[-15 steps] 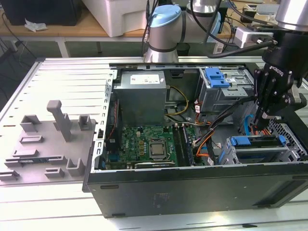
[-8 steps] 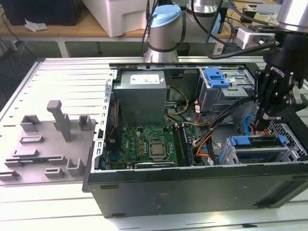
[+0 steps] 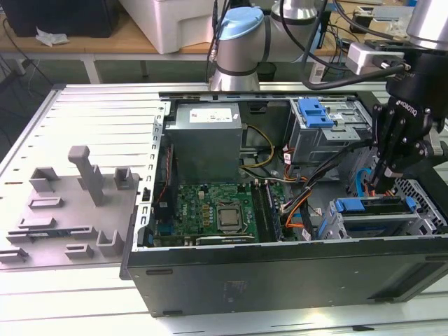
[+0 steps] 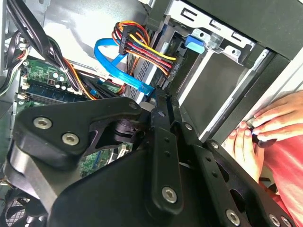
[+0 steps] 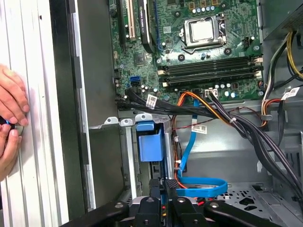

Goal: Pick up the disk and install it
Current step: 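Insert the second disk wire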

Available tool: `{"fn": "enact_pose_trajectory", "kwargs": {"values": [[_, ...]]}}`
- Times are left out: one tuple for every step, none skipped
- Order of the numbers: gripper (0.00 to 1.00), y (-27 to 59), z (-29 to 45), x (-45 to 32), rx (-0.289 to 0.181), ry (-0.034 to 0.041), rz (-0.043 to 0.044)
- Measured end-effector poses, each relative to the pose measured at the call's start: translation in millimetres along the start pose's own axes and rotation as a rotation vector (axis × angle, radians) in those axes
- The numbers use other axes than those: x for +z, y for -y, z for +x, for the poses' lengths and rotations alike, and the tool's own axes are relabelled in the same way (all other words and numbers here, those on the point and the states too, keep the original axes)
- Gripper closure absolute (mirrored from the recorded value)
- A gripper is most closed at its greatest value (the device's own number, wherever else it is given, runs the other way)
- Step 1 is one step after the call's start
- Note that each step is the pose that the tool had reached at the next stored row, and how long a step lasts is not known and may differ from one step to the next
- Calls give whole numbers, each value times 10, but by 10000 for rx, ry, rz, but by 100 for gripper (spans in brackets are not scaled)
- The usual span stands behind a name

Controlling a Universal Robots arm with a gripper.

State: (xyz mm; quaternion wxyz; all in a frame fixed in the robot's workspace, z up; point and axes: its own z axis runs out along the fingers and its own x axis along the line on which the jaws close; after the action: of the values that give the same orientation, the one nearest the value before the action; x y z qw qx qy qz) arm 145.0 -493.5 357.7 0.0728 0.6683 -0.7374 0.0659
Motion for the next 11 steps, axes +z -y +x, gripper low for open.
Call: {"fn": "enact_pose_trajectory", "kwargs": {"values": [[84, 1, 0, 1, -1, 1, 0], [84, 1, 1, 1, -2, 1, 0], [84, 1, 1, 1, -2, 1, 1], [84, 1, 1, 1, -2, 2, 0], [84, 1, 4, 2, -2, 2, 0], [84, 2, 7, 3, -3, 9, 0], [84, 2, 9, 4, -2, 18, -2], [84, 2, 11, 6, -3, 29, -2], [84, 3, 15, 8, -3, 40, -3], [84, 3, 17, 10, -3, 48, -4], [84, 3, 20, 15, -3, 60, -6]]}}
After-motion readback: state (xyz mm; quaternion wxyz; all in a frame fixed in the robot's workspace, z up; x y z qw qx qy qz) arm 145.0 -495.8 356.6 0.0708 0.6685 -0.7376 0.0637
